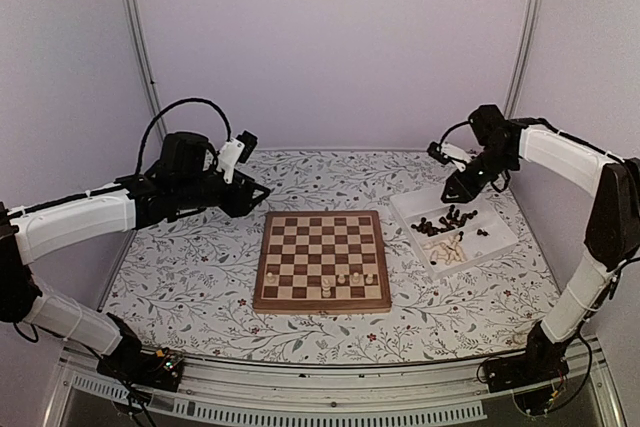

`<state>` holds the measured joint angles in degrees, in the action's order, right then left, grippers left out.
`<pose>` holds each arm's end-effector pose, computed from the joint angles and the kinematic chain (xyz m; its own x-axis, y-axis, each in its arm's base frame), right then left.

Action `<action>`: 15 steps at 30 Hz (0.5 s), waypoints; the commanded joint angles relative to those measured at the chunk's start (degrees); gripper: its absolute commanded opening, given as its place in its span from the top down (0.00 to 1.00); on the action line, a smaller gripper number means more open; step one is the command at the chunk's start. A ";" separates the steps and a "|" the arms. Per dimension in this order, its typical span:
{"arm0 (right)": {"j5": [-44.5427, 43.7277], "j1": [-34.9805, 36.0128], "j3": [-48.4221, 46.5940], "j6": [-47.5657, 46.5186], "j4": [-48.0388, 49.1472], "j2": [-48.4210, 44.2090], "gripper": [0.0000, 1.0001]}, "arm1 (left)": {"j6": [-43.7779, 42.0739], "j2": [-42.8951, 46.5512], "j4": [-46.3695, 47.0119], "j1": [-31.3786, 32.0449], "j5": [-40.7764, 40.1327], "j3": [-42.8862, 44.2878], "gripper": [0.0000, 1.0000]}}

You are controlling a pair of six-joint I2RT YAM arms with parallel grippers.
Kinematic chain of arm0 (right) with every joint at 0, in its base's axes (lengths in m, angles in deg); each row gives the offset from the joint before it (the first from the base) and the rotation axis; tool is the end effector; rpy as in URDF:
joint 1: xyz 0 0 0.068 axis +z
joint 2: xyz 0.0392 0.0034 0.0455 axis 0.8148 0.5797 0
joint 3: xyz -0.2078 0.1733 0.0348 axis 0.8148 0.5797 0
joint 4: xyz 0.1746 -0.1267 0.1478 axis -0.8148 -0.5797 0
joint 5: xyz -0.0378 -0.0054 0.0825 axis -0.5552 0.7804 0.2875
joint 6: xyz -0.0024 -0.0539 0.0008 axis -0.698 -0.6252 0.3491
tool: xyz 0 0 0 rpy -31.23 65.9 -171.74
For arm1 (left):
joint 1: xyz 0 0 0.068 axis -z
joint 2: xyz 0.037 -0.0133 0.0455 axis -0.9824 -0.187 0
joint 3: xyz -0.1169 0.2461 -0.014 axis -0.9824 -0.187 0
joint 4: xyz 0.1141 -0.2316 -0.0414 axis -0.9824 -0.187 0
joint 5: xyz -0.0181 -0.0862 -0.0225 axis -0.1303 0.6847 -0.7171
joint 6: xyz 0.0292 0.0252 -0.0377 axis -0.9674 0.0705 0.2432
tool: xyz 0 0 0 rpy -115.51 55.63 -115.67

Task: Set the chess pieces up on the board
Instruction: Pick up the chess piece from the storage box.

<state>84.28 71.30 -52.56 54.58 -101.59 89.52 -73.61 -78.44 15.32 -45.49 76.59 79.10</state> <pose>0.3325 0.1099 0.2723 -0.5523 -0.6780 -0.4850 -0.7745 0.6325 -0.0021 0.2463 -0.1698 0.2788 -0.3976 0.2571 -0.8808 0.6379 0.7675 -0.0639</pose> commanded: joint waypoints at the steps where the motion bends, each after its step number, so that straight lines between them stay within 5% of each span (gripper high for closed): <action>1: 5.20 -6.95 8.79 1.80 2.15 -2.53 0.71 | 2.18 -0.77 1.83 0.36 1.01 1.53 0.48; 7: 10.03 -12.99 15.20 3.47 3.25 -1.91 0.65 | 5.41 -0.80 0.16 2.45 -0.16 4.12 0.48; 15: 3.46 -13.13 18.19 1.41 -1.77 -2.17 0.62 | 5.48 -2.94 -2.25 3.00 -0.49 7.54 0.48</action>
<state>90.86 58.25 -36.50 56.98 -100.89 87.62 -68.38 -79.38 15.01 -43.02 76.59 84.30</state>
